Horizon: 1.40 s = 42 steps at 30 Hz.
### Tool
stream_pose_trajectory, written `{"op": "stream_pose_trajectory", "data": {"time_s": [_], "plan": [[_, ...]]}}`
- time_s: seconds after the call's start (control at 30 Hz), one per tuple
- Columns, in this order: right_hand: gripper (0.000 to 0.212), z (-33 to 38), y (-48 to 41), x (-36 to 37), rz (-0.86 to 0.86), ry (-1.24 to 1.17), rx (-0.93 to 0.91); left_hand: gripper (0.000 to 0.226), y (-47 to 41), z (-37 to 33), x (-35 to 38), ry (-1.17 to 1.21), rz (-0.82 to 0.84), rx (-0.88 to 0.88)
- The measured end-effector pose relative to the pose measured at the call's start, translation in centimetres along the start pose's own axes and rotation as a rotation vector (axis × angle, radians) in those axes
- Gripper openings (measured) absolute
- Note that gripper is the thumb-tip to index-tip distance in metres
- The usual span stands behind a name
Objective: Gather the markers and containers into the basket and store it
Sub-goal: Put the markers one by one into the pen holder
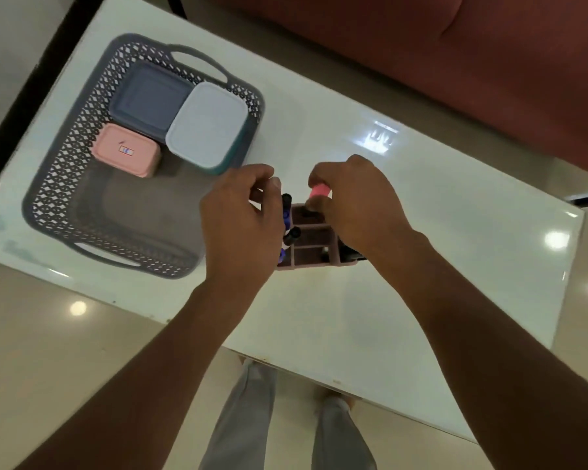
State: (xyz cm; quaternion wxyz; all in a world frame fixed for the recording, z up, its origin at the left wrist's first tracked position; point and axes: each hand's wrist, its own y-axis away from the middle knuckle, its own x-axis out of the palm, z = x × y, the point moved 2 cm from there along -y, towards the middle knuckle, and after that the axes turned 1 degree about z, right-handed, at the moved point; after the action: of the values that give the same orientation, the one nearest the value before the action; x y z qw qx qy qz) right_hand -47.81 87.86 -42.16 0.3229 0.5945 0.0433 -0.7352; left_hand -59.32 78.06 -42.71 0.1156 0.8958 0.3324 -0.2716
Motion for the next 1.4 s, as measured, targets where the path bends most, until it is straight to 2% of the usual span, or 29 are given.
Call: {"op": "stream_pose_trajectory", "data": {"time_s": [0.17, 0.33, 0.53, 0.73, 0.8, 0.87, 0.93, 1.0, 1.07, 1.17, 1.27, 1.4], "plan": [[0.019, -0.4, -0.8, 2.6, -0.017, 0.205, -0.017, 0.021, 0.4, 3.0, 0.9, 0.021, 0.091, -0.105], [0.015, -0.1, -1.0, 2.6, -0.053, 0.294, -0.097, 0.024, 1.6, 4.9, 1.0, 0.024, 0.136, -0.178], [0.015, 0.0, -0.3, 3.8, 0.099, 0.351, -0.071, 0.024, 2.2, 5.5, 1.5, -0.006, 0.188, -0.222], [0.017, -0.4, -0.4, 4.2, 0.067, 0.357, -0.084, 0.025, 2.4, 6.3, 2.5, 0.002, 0.237, -0.236], [0.024, -0.9, 0.1, 3.6, -0.064, 0.215, -0.087, 0.025, 2.7, 6.4, 2.6, 0.041, 0.25, -0.263], [0.028, -1.9, 0.9, 2.5, -0.275, -0.026, -0.022, 0.026, 2.9, 6.5, 2.7, 0.065, 0.252, -0.305], [0.028, -3.8, 2.2, 1.5, -0.44, -0.267, 0.149, 0.027, 3.1, 6.5, 2.9, 0.09, 0.268, -0.368], [0.026, -6.0, 3.3, 1.8, -0.516, -0.436, 0.366, 0.029, 3.4, 6.7, 3.3, 0.177, 0.3, -0.476], [0.027, -7.6, 4.2, 3.3, -0.403, -0.623, 0.593, 0.03, 3.5, 6.7, 3.7, 0.309, 0.347, -0.603], [0.025, -7.6, 5.2, 6.4, -0.041, -1.114, 0.77, 0.036, 3.1, 6.4, 3.9, 0.406, 0.416, -0.715], [0.024, -6.2, 5.7, 7.1, 0.075, -1.293, 0.697, 0.036, 2.6, 5.6, 4.0, 0.454, 0.473, -0.741], [0.032, -5.0, 6.0, 6.6, 0.065, -1.253, 0.627, 0.039, 2.4, 5.0, 3.5, 0.482, 0.463, -0.76]]}}
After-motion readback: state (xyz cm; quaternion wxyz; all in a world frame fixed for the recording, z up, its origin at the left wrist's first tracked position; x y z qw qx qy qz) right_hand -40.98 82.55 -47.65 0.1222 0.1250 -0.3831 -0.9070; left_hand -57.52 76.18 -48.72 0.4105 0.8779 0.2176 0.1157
